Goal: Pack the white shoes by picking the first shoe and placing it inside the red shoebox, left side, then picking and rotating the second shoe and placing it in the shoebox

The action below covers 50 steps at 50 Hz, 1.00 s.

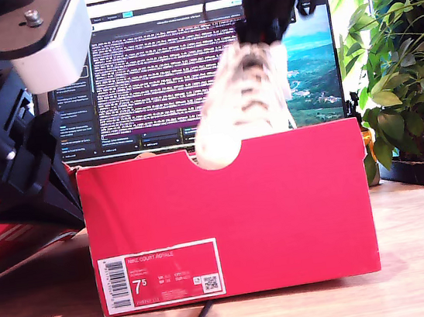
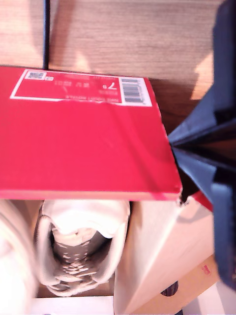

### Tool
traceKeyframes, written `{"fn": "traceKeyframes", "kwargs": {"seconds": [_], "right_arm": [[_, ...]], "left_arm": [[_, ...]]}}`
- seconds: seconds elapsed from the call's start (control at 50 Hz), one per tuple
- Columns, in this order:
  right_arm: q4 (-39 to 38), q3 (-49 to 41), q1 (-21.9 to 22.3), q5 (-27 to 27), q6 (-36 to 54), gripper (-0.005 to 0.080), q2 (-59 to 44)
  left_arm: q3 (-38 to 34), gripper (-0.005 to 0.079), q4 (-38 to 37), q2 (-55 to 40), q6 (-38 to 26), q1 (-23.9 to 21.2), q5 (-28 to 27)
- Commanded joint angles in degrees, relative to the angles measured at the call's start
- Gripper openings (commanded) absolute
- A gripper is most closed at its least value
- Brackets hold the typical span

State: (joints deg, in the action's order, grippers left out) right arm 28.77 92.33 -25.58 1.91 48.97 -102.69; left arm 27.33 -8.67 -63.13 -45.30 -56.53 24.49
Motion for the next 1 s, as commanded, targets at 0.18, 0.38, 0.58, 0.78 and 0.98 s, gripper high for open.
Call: {"fn": "traceKeyframes", "kwargs": {"seconds": [0.18,0.38,0.58,0.78,0.98], "right_arm": [[2.1,0.6,1.0,-0.5,1.4,-0.0013,-2.6],[3.7,0.5,1.6,-0.8,1.4,-0.0013,-5.6],[2.4,0.5,1.6,-2.0,1.4,-0.0013,-9.2],[0.0,0.5,1.6,-2.1,0.3,0.0002,-11.4],[-2.7,0.5,1.6,-4.2,-2.2,0.0249,-11.8]], "left_arm": [[0.3,-0.0016,1.0,-0.2,0.4,-0.1,-0.3],[0.3,-0.0016,1.0,-0.2,0.4,-0.1,-0.3],[0.3,-0.0016,1.0,-0.2,0.4,-0.1,-0.3],[0.3,-0.0016,1.0,-0.2,0.4,-0.1,-0.3],[0.3,-0.0016,1.0,-0.2,0.4,-0.1,-0.3]]}}
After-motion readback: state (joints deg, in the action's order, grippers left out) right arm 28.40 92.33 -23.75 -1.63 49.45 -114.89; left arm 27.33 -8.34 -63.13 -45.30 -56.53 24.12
